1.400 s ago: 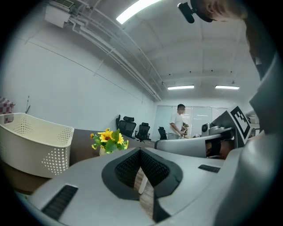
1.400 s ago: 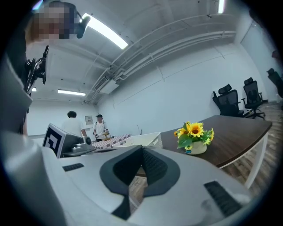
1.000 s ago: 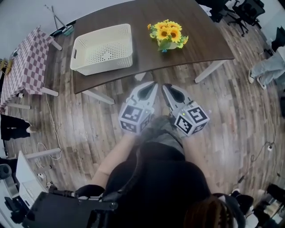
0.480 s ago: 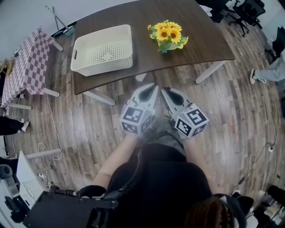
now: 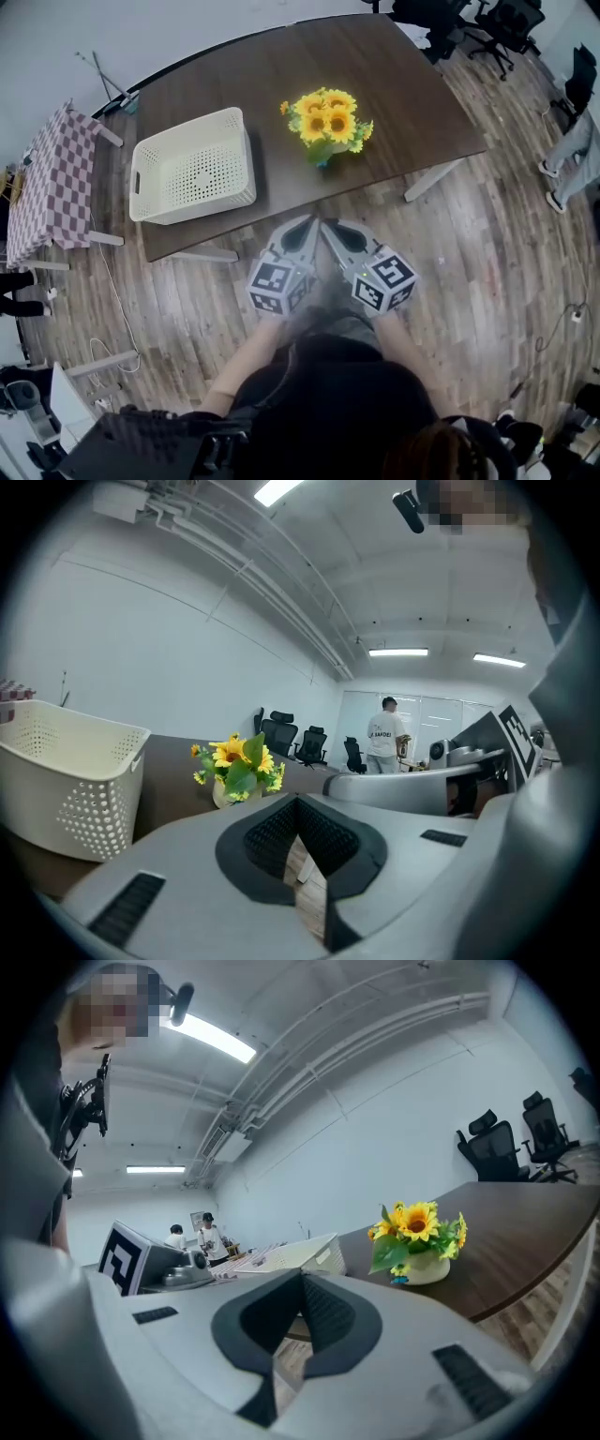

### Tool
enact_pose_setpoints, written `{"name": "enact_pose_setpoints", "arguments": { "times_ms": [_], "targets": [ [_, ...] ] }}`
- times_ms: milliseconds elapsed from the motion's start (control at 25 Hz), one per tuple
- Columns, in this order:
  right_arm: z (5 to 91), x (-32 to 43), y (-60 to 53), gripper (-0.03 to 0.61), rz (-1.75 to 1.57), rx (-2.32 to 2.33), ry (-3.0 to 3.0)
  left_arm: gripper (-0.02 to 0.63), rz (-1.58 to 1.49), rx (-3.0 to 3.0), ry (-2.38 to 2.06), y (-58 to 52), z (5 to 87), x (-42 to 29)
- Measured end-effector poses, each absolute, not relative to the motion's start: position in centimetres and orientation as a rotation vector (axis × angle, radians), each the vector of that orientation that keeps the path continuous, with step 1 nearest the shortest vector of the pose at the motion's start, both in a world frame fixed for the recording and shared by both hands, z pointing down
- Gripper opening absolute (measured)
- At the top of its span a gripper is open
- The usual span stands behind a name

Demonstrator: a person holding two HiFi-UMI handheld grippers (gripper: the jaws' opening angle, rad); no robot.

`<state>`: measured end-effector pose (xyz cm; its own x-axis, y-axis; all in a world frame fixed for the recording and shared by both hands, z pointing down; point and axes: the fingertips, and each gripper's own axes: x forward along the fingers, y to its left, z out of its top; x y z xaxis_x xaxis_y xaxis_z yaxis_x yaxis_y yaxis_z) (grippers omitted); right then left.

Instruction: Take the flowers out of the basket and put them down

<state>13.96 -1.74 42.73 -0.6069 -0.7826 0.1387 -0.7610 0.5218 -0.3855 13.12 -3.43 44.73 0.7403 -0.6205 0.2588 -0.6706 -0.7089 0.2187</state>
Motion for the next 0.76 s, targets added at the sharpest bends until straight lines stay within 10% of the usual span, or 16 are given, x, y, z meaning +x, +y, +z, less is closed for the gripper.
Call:
{"name": "enact_pose_setpoints", "arguments": {
  "times_ms": [760],
  "targets": [
    [41.4, 18.6, -12.8, 0.000, -0.554, -1.346, 2.753, 0.000, 0.140, 2.617, -1.117, -14.4, 43.1, 16.4]
  ]
}}
